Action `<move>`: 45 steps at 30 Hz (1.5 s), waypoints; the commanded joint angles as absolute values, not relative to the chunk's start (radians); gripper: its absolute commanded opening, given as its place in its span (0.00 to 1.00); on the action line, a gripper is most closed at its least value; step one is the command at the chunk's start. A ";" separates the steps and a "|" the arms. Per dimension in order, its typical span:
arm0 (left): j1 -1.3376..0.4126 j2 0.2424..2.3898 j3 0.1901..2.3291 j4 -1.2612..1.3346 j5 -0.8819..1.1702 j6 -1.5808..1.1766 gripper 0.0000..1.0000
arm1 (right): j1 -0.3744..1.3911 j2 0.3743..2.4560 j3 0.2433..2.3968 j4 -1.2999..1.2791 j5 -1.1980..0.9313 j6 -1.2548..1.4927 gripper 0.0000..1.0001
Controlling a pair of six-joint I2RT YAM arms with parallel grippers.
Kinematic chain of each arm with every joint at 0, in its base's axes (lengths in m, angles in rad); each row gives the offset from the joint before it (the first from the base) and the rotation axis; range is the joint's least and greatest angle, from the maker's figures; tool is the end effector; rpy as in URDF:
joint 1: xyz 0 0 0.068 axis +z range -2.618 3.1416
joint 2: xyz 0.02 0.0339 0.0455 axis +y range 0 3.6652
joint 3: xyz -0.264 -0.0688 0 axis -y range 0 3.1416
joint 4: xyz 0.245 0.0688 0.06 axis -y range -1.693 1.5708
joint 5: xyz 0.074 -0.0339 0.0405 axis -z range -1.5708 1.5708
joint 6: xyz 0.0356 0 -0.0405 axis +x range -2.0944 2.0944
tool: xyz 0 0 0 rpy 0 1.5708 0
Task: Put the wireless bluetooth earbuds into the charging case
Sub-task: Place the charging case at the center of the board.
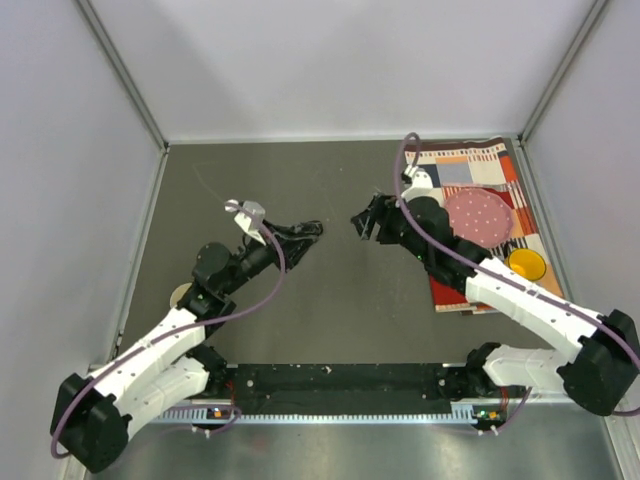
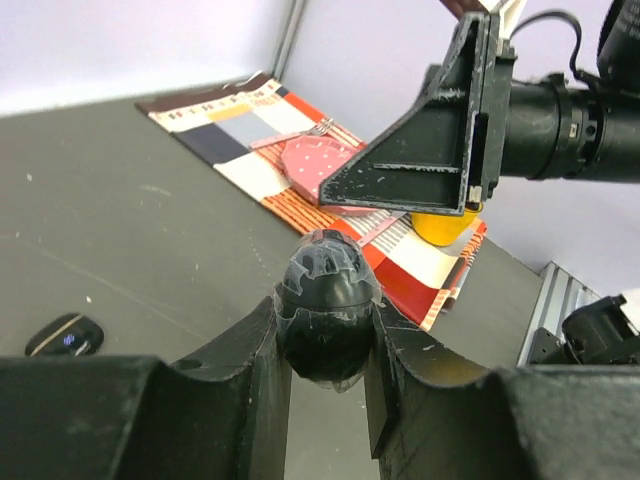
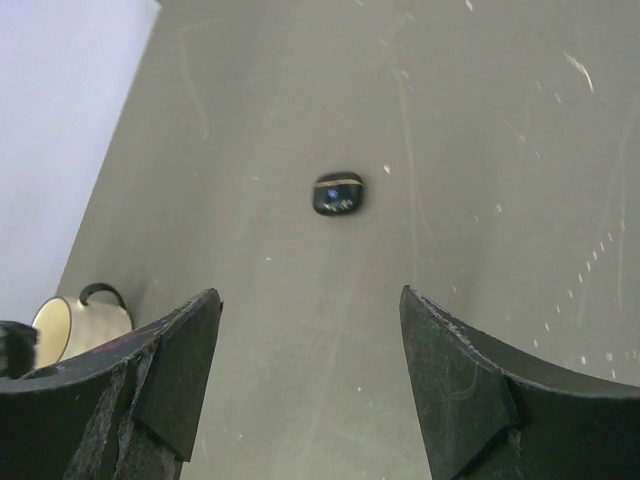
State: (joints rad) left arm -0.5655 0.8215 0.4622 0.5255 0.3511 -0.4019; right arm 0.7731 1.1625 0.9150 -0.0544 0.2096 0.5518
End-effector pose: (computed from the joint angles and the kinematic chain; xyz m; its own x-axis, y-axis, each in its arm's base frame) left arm 0.1594 -0.1157 0.2946 -0.1803 -0.3206 -0.9299 0.7813 0.5277 -0.3334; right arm 0.1994 0.1842 0.3216 -0.4648 0.2629 -0.8455 -0.3490 0.8232 0.4478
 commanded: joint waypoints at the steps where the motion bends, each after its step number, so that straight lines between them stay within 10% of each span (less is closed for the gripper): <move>1: -0.561 0.888 0.523 0.423 0.270 -0.508 0.00 | 0.687 1.129 0.861 -0.075 0.054 0.753 0.72; 24: -0.465 1.554 0.660 0.739 0.549 -1.011 0.00 | 0.658 1.092 0.798 -0.067 0.005 0.790 0.72; 45: -0.454 1.743 0.624 0.655 0.404 -1.104 0.27 | 0.650 1.097 0.788 -0.067 -0.023 0.778 0.73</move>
